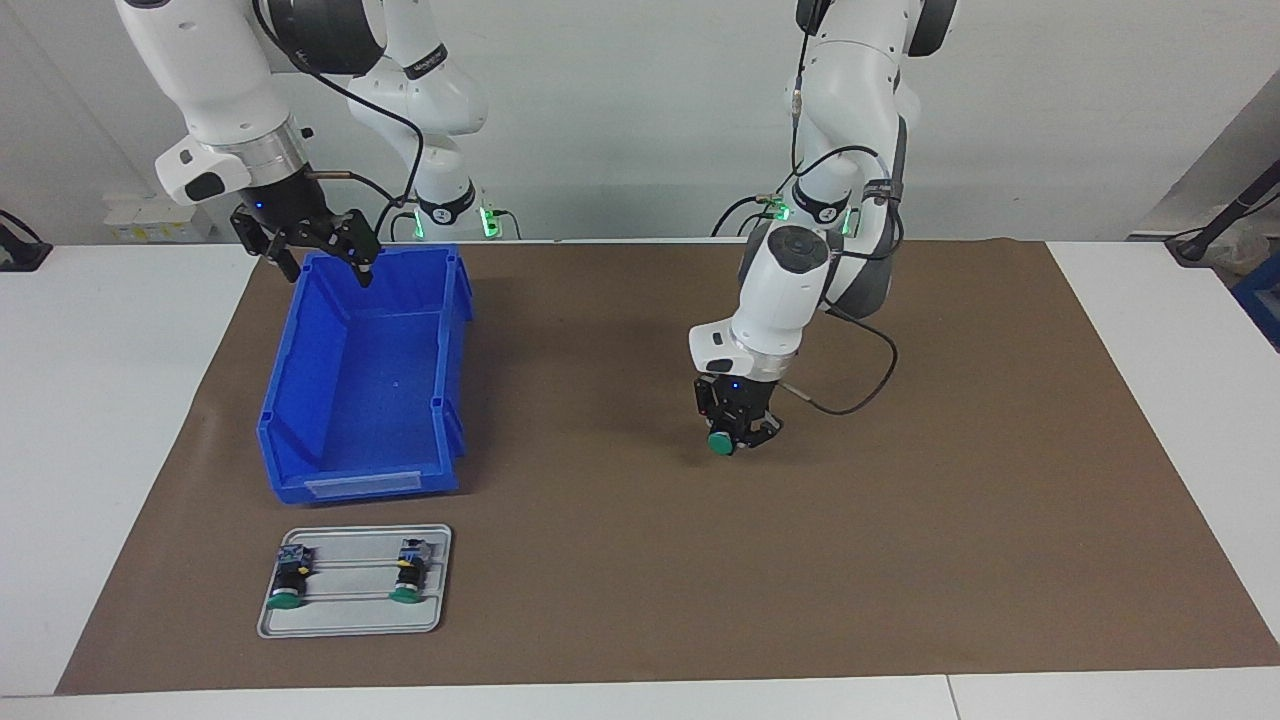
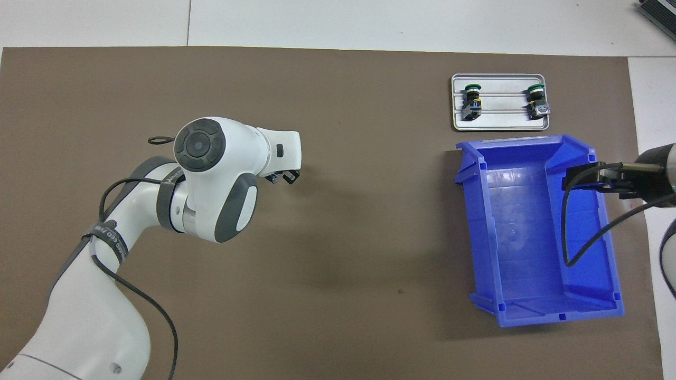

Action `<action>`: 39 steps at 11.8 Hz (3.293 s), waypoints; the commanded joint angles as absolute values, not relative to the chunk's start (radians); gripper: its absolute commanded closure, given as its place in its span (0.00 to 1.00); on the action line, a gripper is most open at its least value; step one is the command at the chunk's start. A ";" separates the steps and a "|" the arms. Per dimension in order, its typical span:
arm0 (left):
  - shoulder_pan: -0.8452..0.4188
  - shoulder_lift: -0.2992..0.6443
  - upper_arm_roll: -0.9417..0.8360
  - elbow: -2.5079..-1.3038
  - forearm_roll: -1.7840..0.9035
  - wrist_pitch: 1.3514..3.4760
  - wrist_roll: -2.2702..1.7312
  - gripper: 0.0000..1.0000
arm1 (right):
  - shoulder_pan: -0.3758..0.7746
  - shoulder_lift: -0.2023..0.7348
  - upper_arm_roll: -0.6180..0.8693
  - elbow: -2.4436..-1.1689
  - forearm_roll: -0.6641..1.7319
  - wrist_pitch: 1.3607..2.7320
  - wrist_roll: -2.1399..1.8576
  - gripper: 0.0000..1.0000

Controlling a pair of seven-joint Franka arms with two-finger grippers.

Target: Place and press button with both arms

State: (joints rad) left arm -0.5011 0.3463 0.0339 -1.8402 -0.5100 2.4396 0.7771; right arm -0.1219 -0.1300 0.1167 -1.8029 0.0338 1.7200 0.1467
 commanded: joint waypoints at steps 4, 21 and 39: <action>-0.442 0.266 0.034 -1.978 -1.186 2.450 1.479 1.00 | -0.130 -0.146 0.120 -1.815 0.063 1.729 0.120 0.00; -0.250 0.229 0.035 -2.361 -2.078 2.152 2.723 1.00 | -0.130 -0.146 0.120 -1.815 0.063 1.729 0.120 0.00; -0.057 0.236 0.040 -2.254 -1.568 2.076 2.383 0.00 | -0.130 -0.146 0.120 -1.815 0.063 1.729 0.120 0.00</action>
